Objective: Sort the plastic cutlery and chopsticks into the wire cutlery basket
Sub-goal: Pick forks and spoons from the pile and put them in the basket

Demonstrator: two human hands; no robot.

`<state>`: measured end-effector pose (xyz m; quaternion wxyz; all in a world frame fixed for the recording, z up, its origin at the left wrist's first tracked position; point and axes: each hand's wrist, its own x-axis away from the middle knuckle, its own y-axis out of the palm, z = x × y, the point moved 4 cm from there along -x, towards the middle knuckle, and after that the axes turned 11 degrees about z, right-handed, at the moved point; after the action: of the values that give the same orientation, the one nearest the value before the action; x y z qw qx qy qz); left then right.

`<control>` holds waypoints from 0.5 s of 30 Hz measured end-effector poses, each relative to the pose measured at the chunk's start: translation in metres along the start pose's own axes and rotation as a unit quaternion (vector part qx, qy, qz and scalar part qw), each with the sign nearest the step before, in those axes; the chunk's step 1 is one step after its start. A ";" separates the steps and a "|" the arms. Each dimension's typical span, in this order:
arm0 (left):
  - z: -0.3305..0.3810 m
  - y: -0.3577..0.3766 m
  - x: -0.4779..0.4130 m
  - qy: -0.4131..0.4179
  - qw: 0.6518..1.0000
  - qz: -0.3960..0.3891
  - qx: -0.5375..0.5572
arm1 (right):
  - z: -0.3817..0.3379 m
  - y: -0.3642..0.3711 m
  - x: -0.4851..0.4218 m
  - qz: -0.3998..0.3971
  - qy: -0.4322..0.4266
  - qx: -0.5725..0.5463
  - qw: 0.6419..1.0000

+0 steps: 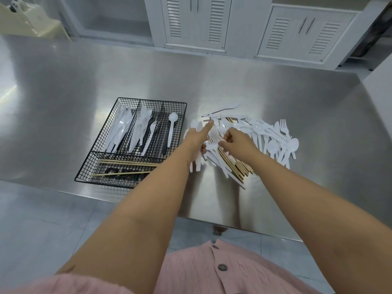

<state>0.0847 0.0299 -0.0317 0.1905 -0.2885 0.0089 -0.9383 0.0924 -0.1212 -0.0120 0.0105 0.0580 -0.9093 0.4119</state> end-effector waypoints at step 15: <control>0.001 -0.028 -0.007 -0.003 0.989 0.097 0.114 | 0.022 0.015 -0.001 -0.001 -0.021 0.243 0.970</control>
<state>0.0806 0.0582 -0.0312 0.3126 -0.2654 -0.0705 -0.9093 0.0924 -0.1273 -0.0377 -0.0230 0.0686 -0.7822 0.6188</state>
